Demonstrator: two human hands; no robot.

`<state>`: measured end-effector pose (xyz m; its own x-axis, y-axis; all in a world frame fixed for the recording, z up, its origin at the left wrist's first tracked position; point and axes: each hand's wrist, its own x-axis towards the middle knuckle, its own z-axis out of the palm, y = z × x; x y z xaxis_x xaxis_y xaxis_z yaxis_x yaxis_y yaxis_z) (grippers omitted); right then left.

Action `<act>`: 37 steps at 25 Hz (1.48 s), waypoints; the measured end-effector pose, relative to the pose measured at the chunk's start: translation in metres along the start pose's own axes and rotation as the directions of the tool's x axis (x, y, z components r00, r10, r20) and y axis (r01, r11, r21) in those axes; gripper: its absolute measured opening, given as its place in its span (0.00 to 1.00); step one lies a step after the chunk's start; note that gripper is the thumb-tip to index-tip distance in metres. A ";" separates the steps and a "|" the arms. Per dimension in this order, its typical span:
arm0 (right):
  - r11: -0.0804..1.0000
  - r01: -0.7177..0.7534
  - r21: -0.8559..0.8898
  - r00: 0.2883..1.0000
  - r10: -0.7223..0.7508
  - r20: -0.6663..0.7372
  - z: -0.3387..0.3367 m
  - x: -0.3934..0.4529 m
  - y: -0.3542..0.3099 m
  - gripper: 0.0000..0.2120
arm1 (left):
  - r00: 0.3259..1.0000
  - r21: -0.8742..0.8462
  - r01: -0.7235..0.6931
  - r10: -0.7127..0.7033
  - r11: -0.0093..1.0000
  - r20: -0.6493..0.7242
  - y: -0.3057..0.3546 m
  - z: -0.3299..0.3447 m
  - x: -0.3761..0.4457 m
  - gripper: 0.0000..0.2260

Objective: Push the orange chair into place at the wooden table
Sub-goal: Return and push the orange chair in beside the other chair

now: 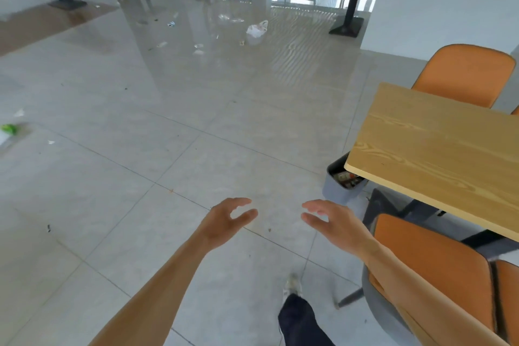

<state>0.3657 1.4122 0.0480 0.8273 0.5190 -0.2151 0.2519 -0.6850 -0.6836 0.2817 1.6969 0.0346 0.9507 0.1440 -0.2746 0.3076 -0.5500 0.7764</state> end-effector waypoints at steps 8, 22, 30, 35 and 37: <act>0.990 -0.003 0.144 0.997 0.014 -0.072 -0.055 0.160 0.017 0.17 | 0.999 0.076 -0.041 0.043 0.996 -0.023 0.047 -0.059 0.152 0.26; 0.984 -0.081 0.156 0.983 0.104 -0.150 -0.179 0.408 0.051 0.18 | 0.987 0.060 -0.153 0.149 0.986 0.059 0.113 -0.105 0.456 0.25; 0.976 -0.179 0.126 0.948 0.205 -0.241 -0.269 0.596 0.059 0.19 | 0.956 0.034 -0.252 0.243 0.967 0.164 0.166 -0.163 0.698 0.27; 0.948 -0.274 0.162 0.899 0.312 -0.308 -0.324 0.672 0.095 0.20 | 0.912 0.048 -0.341 0.319 0.939 0.257 0.223 -0.164 0.839 0.24; 0.934 -0.305 0.187 0.874 0.352 -0.335 -0.347 0.704 0.118 0.20 | 0.896 0.050 -0.366 0.337 0.929 0.290 0.246 -0.152 0.893 0.21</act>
<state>1.1519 1.5190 0.0581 0.9798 0.0410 -0.1956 -0.1110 -0.7022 -0.7033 1.2125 1.8159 0.0663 0.9440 -0.2946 -0.1486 -0.0638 -0.6047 0.7939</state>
